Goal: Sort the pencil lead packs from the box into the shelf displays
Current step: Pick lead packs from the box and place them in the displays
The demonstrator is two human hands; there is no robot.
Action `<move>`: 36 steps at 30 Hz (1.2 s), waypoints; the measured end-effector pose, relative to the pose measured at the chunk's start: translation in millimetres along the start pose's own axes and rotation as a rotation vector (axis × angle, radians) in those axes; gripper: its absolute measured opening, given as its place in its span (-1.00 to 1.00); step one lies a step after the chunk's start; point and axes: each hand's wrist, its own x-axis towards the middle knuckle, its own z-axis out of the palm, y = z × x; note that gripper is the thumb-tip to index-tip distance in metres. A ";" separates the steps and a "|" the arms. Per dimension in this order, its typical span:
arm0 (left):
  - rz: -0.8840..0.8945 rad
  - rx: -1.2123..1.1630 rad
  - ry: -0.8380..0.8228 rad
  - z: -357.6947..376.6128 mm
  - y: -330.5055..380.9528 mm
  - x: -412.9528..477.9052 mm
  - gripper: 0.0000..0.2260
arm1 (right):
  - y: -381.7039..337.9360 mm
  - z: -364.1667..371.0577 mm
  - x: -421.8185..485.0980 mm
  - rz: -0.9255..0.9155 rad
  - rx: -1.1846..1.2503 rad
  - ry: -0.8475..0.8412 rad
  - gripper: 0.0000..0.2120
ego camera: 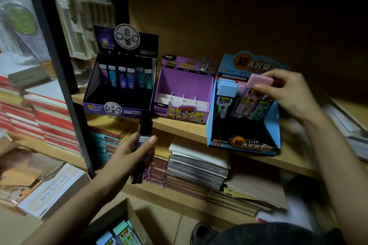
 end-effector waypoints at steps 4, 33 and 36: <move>-0.053 -0.116 0.013 0.0 -4.9 4.8 -0.81 | 17.2 7.8 6.2 -0.051 -0.094 -0.081 -0.80; -0.026 -0.081 -0.034 -7.4 -2.4 -4.1 -0.71 | -35.1 70.5 -32.3 0.039 -0.033 0.141 -0.93; -0.007 -0.089 -0.036 -13.3 5.0 -7.5 -0.71 | -83.4 112.9 -44.4 0.163 0.389 -0.329 -0.89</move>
